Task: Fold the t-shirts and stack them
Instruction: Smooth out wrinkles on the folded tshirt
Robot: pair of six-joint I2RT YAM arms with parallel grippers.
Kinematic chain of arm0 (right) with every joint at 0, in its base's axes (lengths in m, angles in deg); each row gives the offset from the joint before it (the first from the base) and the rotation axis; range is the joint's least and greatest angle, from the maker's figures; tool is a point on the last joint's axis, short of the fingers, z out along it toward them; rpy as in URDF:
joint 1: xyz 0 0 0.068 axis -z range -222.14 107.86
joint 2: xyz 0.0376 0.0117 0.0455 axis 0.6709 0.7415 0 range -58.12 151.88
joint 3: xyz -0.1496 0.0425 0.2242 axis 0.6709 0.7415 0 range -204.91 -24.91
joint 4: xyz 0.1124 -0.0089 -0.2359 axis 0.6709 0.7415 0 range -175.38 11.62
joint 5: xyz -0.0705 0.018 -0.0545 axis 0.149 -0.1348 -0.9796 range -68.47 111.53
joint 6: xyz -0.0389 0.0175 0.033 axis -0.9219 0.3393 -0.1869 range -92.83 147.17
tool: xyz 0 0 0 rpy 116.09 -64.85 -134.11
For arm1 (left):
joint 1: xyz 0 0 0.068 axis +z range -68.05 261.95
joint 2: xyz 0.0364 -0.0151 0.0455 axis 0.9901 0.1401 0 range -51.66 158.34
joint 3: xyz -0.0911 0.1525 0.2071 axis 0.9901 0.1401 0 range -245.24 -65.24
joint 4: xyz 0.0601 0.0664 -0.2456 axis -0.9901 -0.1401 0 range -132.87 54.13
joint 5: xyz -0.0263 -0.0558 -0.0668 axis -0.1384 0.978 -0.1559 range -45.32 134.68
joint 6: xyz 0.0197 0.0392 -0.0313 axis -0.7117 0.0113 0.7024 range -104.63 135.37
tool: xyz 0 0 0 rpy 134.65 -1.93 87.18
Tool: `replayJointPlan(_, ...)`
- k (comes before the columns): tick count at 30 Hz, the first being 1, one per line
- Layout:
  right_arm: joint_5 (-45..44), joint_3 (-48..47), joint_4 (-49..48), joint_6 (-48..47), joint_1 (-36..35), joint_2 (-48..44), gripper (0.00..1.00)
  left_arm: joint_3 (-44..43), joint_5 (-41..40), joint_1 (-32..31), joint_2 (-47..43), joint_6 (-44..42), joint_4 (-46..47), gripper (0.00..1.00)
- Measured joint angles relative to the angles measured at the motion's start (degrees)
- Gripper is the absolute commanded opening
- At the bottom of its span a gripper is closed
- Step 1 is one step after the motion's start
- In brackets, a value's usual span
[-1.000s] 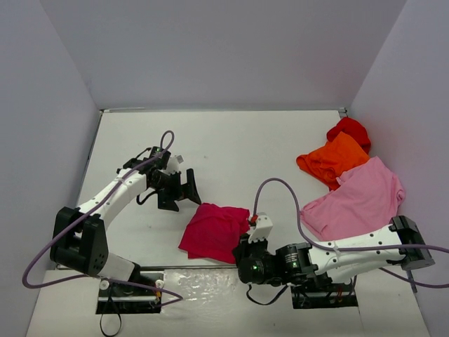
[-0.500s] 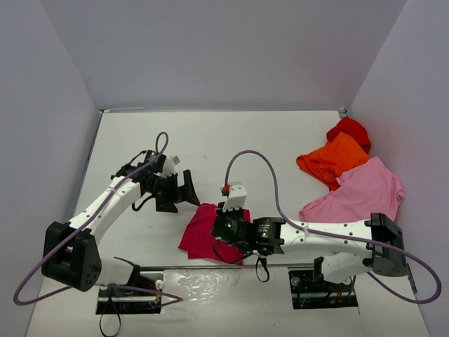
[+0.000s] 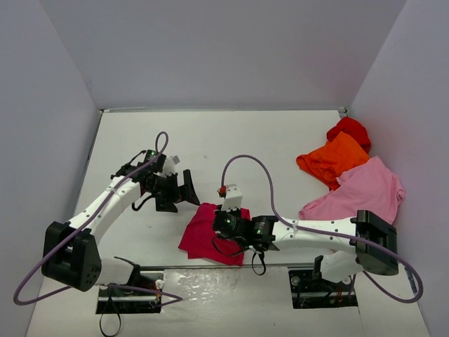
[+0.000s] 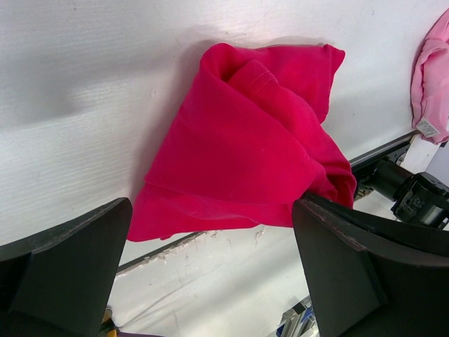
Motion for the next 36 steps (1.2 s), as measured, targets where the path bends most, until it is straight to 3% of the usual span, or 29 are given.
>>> replayJointPlan(15,3.49,-4.82,-1.06,-0.15,-3.69,1.42,0.0,0.0,-0.18,0.0,0.56,0.0,0.17,0.97)
replayJointPlan(26,4.71,10.05,-5.05,5.94,-1.38,2.02,0.0,0.0,-0.17,0.0,2.23,-0.15,0.17,0.97)
replayJointPlan(36,3.56,20.76,-20.16,14.35,0.06,1.98,0.0,0.0,-0.13,0.0,2.23,-0.17,0.14,0.97)
